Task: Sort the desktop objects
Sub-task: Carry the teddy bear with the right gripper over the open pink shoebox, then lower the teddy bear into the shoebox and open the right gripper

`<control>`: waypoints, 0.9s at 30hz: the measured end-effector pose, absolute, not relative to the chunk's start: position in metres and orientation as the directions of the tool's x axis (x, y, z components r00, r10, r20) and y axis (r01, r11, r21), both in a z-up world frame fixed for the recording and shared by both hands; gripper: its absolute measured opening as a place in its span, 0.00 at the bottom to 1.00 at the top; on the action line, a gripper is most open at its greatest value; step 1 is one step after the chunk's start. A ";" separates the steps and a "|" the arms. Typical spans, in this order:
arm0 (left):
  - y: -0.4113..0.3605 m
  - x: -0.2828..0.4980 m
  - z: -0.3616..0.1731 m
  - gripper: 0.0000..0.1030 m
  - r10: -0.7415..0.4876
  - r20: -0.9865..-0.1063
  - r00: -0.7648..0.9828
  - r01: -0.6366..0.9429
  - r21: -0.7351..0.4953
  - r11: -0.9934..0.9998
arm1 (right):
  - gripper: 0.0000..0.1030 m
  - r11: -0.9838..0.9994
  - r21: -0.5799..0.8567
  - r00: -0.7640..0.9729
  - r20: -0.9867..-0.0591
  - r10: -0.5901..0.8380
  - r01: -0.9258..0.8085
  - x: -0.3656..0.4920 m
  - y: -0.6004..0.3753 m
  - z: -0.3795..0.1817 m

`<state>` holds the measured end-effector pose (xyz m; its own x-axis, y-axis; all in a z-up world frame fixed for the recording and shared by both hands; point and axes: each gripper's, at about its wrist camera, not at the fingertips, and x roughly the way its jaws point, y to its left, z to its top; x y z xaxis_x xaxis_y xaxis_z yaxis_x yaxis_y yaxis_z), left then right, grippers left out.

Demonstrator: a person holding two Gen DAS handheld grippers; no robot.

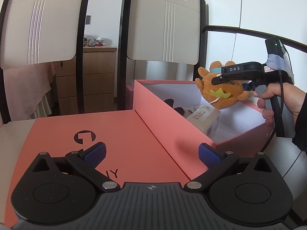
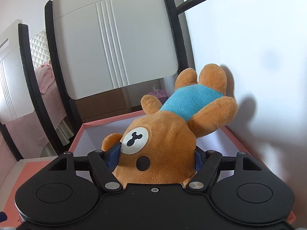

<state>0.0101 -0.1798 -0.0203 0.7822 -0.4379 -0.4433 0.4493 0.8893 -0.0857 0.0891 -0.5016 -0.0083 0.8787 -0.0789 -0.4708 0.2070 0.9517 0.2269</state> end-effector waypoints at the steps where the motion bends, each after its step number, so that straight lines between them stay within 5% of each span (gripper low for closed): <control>1: -0.181 0.010 -0.021 1.00 -0.435 -0.444 0.784 0.447 -0.083 0.891 | 0.70 0.951 0.223 0.875 -0.476 -0.083 0.212 0.087 -0.505 -0.011; 10: -0.192 0.011 -0.024 1.00 -0.404 -0.446 0.799 0.421 -0.066 0.905 | 0.70 0.973 0.127 0.870 -0.481 -0.111 0.195 0.072 -0.501 -0.014; 18: -0.192 0.013 -0.022 1.00 -0.362 -0.430 0.827 0.373 -0.062 0.926 | 0.69 0.975 -0.155 0.846 -0.486 -0.218 0.163 0.061 -0.485 -0.003; 27: -0.194 0.012 -0.021 1.00 -0.341 -0.432 0.835 0.358 -0.043 0.933 | 0.70 0.948 -0.306 0.785 -0.563 -0.258 0.093 0.064 -0.475 -0.016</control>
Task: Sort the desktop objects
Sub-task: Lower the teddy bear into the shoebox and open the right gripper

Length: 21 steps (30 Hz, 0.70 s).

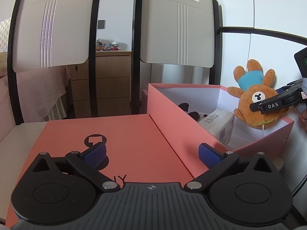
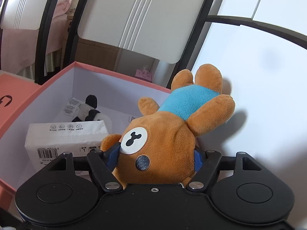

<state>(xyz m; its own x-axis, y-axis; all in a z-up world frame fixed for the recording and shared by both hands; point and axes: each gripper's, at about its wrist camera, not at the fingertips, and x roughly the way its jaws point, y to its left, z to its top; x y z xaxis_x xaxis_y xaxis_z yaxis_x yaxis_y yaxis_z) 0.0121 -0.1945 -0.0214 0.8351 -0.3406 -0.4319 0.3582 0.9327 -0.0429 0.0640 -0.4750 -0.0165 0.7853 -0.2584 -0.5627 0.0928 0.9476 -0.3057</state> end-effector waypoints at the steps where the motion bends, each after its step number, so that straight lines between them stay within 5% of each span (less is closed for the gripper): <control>1: -0.195 0.012 -0.021 1.00 -0.338 -0.432 0.836 0.357 -0.040 0.933 | 0.70 0.947 -0.308 0.778 -0.572 -0.259 0.089 0.065 -0.475 -0.019; 9: -0.195 0.013 -0.023 1.00 -0.345 -0.445 0.826 0.368 -0.038 0.929 | 0.77 0.948 -0.304 0.768 -0.584 -0.264 0.095 0.067 -0.475 -0.031; 21: -0.184 0.014 -0.021 1.00 -0.340 -0.441 0.831 0.359 -0.044 0.932 | 0.95 0.972 -0.169 0.861 -0.455 -0.226 0.166 0.044 -0.468 -0.009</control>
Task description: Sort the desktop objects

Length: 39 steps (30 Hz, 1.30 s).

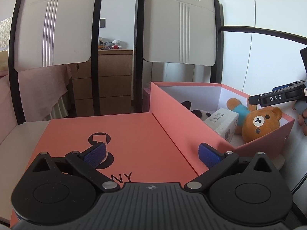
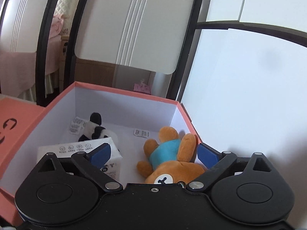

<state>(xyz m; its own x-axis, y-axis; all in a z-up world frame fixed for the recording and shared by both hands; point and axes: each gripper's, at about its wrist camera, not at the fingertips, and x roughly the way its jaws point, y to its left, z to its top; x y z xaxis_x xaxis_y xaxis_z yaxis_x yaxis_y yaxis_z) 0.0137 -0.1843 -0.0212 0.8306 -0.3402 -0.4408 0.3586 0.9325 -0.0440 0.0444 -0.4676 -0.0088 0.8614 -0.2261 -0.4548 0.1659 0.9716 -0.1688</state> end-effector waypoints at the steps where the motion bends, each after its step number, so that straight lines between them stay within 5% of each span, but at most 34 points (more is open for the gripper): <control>1: -0.183 0.014 -0.021 1.00 -0.337 -0.439 0.833 0.354 -0.046 0.934 | 0.95 0.974 -0.148 0.871 -0.440 -0.220 0.171 0.041 -0.466 -0.007; 14: -0.148 0.014 -0.008 1.00 -0.299 -0.412 0.861 0.285 -0.097 0.954 | 0.99 0.977 0.099 0.949 -0.274 -0.155 0.189 0.003 -0.433 0.012; 39: -0.071 -0.006 0.016 1.00 -0.191 -0.348 0.918 0.155 -0.128 0.980 | 0.99 0.988 0.144 0.983 -0.180 -0.033 0.060 -0.054 -0.310 0.005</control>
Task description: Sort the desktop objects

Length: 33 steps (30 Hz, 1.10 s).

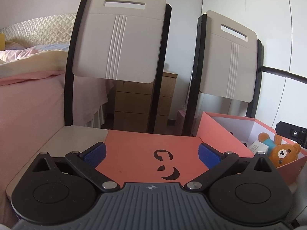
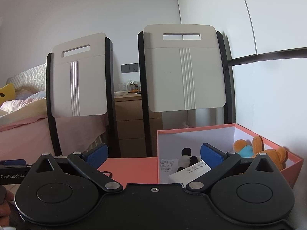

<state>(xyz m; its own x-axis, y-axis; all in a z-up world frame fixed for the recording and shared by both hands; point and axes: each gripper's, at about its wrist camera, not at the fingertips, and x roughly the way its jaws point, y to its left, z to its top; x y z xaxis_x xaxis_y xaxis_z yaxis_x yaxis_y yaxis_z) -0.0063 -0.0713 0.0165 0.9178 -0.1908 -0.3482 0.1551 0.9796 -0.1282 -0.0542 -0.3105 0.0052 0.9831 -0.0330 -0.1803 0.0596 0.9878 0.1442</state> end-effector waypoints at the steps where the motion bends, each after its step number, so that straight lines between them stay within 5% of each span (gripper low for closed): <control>1: -0.067 -0.007 0.017 1.00 -0.186 -0.346 0.920 0.149 -0.131 0.980 | 0.99 0.987 0.151 0.984 -0.175 -0.029 0.056 -0.056 -0.307 0.005; 23: -0.004 -0.009 0.023 1.00 -0.079 -0.332 0.940 0.042 -0.118 0.992 | 0.99 0.983 0.184 0.984 -0.178 0.025 0.008 -0.055 -0.239 -0.024; 33: 0.001 -0.012 0.024 1.00 -0.126 -0.324 0.938 0.077 -0.158 0.984 | 0.99 0.976 0.213 0.985 -0.173 -0.015 0.052 -0.069 -0.241 -0.026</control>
